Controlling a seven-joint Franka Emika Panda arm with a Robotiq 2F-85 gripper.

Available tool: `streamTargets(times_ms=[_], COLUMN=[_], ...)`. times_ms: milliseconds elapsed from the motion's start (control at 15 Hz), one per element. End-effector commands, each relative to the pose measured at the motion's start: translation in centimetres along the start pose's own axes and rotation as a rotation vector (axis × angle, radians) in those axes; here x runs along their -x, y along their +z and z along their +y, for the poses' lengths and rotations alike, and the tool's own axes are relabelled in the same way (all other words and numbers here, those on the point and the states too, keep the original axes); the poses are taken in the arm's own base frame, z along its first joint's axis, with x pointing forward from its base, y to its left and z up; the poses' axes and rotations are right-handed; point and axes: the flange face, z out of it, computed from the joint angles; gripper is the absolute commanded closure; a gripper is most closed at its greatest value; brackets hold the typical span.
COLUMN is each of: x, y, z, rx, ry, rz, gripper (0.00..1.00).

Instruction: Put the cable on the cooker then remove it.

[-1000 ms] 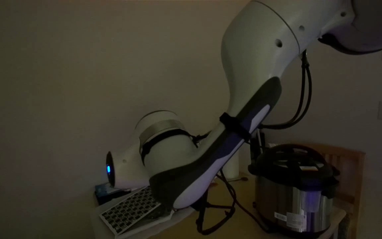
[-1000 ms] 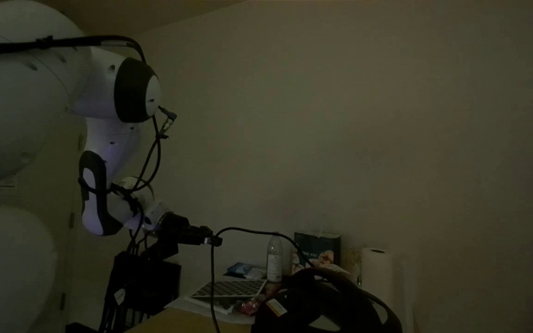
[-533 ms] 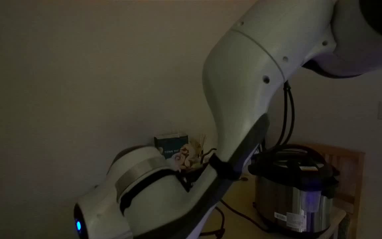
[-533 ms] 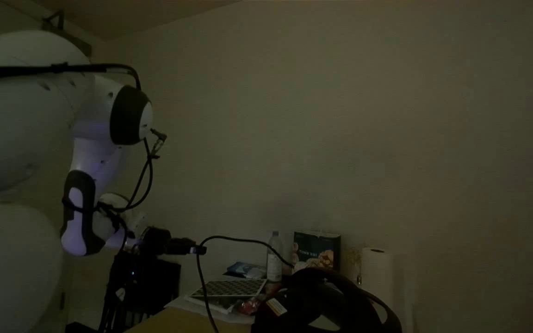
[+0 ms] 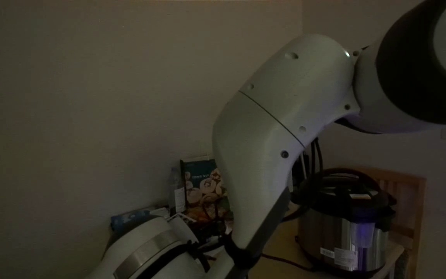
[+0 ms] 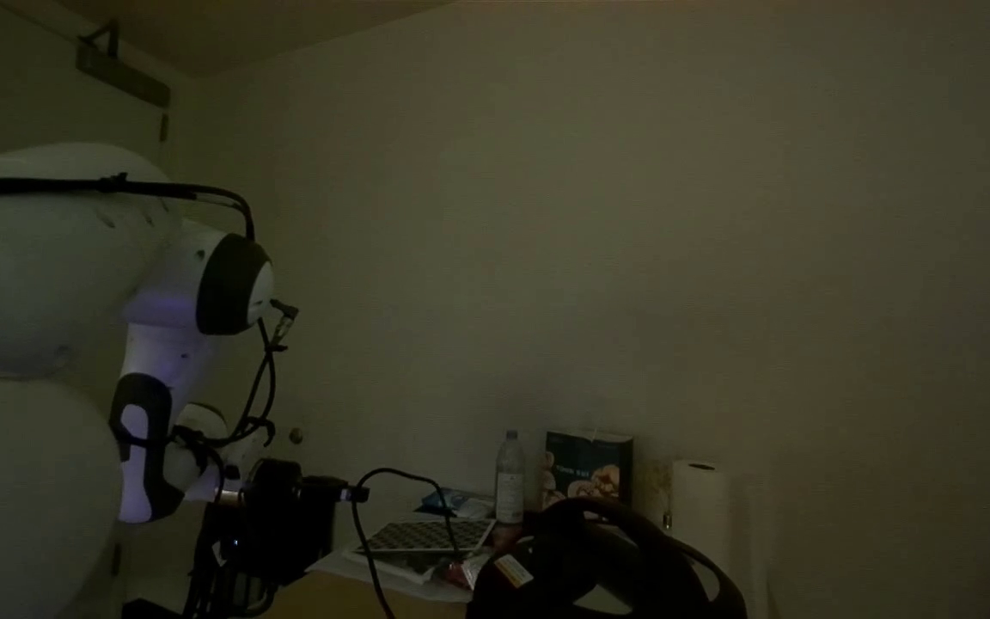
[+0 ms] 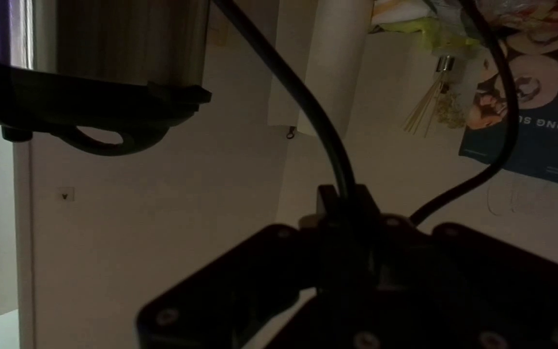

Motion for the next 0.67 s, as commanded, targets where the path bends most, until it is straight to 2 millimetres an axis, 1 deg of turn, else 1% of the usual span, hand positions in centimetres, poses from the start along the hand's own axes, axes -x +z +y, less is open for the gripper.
streamTargets(times_ms=[0, 267, 333, 400, 533, 600], x=[0.0, 1.4, 1.7, 1.9, 2.0, 1.9], y=[0.0, -1.0, -1.2, -1.3, -1.7, -1.8], z=[-0.1, -0.5, -0.5, -0.5, -0.5, -0.6], rx=[0.002, -0.038, -0.041, -0.047, -0.048, -0.047], ry=[0.0, -0.052, -0.061, -0.063, -0.058, -0.053], rz=[0.0, -0.002, 0.001, 0.004, 0.007, 0.008], gripper=[0.98, 0.98, 0.66, 0.65, 0.53, 0.46])
